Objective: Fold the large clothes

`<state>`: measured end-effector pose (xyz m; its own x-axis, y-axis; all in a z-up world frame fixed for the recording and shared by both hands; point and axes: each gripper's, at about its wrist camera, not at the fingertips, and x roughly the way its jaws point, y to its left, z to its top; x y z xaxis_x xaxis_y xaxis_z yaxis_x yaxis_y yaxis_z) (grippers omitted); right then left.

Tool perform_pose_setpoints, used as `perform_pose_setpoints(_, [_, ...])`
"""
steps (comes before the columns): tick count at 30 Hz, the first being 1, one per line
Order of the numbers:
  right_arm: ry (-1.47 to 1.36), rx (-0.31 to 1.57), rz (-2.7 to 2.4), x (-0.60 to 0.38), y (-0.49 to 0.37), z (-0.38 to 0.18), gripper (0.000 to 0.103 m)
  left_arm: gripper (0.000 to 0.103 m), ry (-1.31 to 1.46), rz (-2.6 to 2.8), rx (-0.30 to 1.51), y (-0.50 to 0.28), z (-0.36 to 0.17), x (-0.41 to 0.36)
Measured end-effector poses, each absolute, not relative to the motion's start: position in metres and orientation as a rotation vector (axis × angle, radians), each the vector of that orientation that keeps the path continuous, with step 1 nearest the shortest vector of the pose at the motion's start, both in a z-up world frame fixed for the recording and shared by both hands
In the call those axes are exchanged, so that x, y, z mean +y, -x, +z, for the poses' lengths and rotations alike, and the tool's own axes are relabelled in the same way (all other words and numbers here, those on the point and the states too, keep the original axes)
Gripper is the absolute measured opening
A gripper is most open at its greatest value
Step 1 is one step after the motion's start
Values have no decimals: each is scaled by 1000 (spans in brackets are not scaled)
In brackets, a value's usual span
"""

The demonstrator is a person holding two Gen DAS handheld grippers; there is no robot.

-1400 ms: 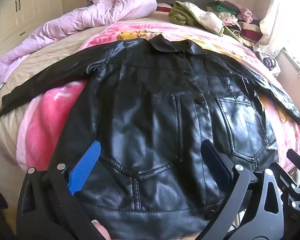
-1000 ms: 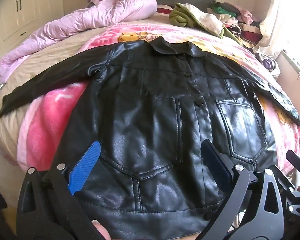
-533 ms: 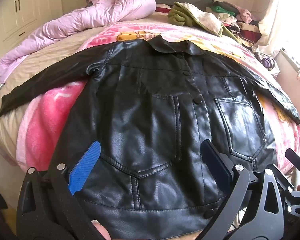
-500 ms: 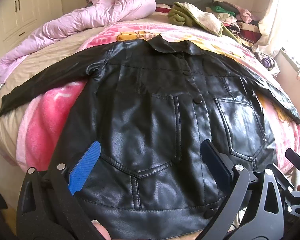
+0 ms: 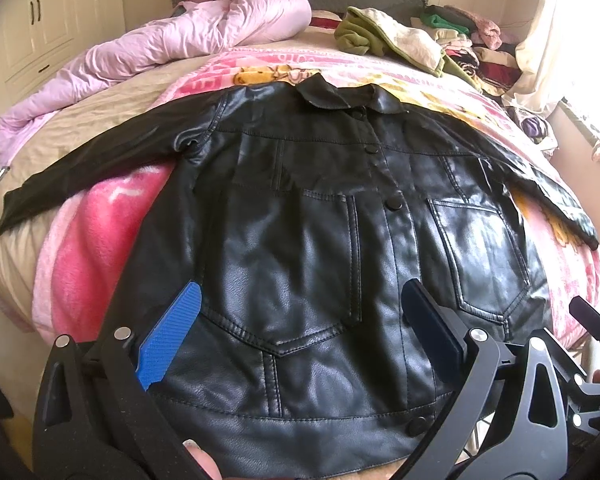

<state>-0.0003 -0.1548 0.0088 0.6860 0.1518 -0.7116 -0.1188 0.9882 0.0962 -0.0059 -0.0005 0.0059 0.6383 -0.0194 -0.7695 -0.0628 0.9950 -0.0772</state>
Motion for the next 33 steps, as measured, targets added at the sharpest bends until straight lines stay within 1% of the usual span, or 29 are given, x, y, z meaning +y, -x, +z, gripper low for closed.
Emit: perform_pose_setpoints(33, [-44, 791, 159, -148, -1, 12, 99, 94, 104, 9, 885, 4, 6, 1])
